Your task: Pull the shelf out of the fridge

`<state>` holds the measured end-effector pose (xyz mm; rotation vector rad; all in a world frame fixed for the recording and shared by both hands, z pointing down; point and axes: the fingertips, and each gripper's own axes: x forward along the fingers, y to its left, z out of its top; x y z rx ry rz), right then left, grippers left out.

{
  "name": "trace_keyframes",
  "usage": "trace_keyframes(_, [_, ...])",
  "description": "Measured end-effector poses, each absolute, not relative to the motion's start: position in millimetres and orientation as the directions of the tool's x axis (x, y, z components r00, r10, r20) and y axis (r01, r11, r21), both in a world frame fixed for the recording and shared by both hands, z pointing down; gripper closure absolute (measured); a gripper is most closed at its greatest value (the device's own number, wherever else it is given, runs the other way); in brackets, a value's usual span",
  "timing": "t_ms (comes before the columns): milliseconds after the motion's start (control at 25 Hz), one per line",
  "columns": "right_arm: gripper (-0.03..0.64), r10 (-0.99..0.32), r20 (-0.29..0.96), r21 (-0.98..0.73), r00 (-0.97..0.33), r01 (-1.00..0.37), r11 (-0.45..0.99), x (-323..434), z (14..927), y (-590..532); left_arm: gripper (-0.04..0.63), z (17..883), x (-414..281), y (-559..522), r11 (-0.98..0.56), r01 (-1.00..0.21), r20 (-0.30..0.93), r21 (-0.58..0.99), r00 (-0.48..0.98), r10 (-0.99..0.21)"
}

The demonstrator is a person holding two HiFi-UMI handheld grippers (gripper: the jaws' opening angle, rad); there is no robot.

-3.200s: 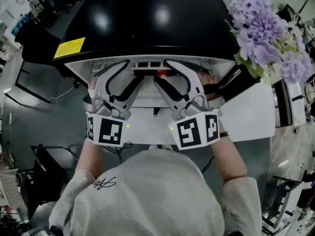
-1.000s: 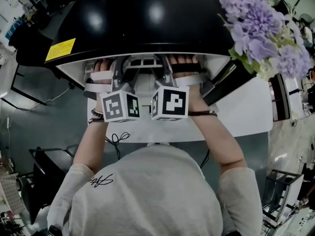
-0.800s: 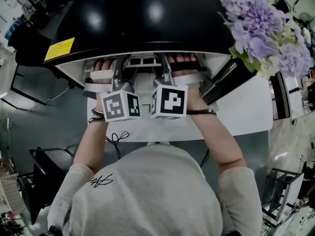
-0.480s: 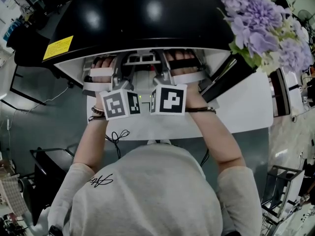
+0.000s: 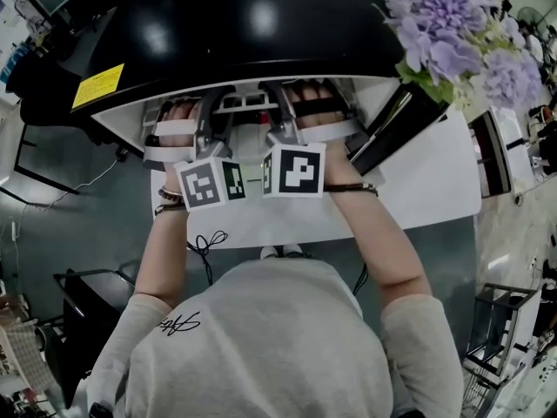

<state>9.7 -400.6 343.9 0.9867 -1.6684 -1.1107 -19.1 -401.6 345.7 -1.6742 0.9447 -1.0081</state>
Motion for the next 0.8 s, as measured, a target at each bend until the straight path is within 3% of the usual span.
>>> trace_keyframes(800, [0.557,-0.931,0.229,0.945,-0.283,-0.165,0.282,11.4,346.0,-401.4,0.545,343.3,-18.8,-401.9,-0.273,-0.155,0.202,-0.949,0.364,-0.909])
